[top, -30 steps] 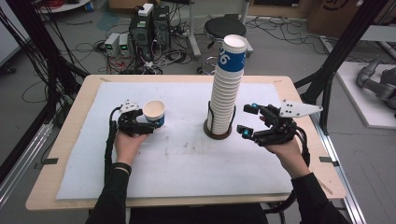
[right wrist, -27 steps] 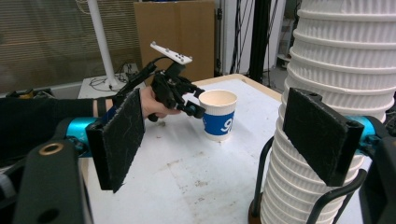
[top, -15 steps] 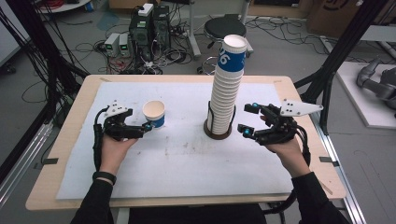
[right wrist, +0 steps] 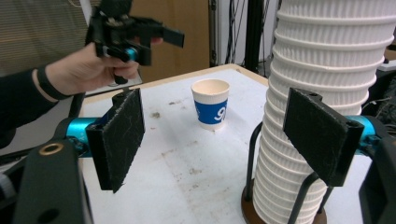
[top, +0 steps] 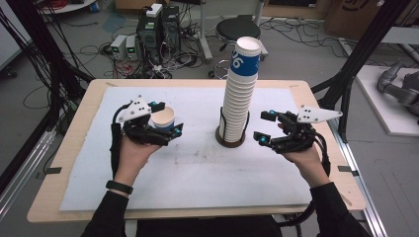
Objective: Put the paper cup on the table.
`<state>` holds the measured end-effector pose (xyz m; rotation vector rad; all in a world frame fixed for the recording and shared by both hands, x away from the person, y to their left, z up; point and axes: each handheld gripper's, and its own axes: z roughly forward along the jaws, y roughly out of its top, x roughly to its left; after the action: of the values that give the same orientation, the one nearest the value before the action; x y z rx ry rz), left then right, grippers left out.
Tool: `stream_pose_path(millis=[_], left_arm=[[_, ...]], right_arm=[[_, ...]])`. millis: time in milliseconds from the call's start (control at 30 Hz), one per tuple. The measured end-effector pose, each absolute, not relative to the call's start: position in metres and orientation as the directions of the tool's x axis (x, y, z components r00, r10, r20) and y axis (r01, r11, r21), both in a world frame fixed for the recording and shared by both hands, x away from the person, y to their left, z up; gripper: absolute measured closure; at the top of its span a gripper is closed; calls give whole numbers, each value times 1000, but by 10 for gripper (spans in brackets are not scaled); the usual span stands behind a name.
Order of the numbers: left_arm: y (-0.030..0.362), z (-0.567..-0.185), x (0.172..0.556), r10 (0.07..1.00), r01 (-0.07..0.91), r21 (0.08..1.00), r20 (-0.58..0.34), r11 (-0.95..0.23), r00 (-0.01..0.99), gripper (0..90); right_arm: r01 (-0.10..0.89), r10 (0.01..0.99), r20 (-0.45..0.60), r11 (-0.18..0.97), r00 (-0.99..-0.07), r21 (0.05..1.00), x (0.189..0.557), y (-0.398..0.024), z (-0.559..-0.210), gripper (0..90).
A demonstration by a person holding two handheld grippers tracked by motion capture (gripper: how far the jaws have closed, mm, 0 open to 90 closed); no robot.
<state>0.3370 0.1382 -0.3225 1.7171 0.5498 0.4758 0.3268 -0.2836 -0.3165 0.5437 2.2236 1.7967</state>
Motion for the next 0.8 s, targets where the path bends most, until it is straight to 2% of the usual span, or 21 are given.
stream_pose_path(millis=[133, 267, 800], left_arm=[[124, -318, 332, 538, 85, 977, 33, -194, 842, 57], [119, -318, 329, 518, 74, 978, 39, -196, 854, 58], [127, -318, 330, 526, 80, 981, 26, -178, 850, 59]], right_arm=[[146, 424, 54, 188, -904, 971, 328, -283, -318, 211], [151, 427, 53, 199, -903, 968, 329, -282, -320, 211], [154, 442, 44, 216, -896, 964, 329, -284, -324, 211]])
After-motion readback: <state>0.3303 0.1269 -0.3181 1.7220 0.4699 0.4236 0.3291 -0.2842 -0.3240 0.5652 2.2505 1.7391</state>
